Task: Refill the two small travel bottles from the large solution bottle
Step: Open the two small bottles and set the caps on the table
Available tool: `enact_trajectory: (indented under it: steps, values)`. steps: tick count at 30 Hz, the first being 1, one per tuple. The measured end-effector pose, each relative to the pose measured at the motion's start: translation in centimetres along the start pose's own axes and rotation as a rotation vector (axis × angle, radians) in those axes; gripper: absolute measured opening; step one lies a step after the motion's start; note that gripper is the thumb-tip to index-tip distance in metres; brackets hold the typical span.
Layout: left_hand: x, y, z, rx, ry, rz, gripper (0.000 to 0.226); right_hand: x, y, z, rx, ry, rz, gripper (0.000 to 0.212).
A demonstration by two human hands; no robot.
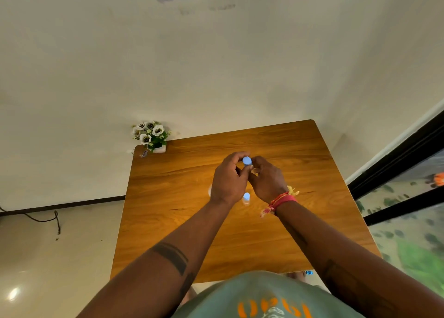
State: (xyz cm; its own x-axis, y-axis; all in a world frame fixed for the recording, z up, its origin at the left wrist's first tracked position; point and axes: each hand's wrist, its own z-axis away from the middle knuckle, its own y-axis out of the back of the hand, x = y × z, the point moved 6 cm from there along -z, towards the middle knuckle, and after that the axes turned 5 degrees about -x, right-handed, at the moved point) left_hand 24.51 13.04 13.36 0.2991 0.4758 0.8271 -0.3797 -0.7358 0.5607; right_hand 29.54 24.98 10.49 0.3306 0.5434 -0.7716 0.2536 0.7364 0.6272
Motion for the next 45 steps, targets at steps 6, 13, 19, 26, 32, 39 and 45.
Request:
enact_trajectory:
  steps: [6,13,19,26,32,39,45]
  values:
    - [0.1,0.8,0.6,0.109,0.025,-0.038,0.029,-0.2,0.1,0.1,-0.017,0.045,0.034,0.030]
    - [-1.6,1.0,0.5,0.118,0.061,-0.040,0.025,2.2,0.4,-0.3,-0.031,-0.034,0.004,0.024]
    - [-6.7,-1.6,3.0,0.023,0.144,-0.116,0.022,5.7,-0.7,-1.3,-0.077,-0.098,0.045,0.022]
    - [-12.2,-6.1,7.0,-0.093,0.268,-0.287,0.026,11.0,-4.3,-1.7,-0.141,-0.214,0.051,0.027]
    - [-15.2,-9.3,6.9,-0.166,0.354,-0.389,0.026,14.4,-7.9,-1.9,-0.175,-0.248,0.022,0.030]
    - [-18.8,-11.4,6.9,-0.151,0.470,-0.414,0.025,17.5,-10.0,-2.5,-0.180,-0.239,0.154,0.030]
    - [-19.4,-11.8,6.4,-0.167,0.487,-0.379,0.028,17.9,-10.2,-2.5,-0.233,-0.278,0.192,0.062]
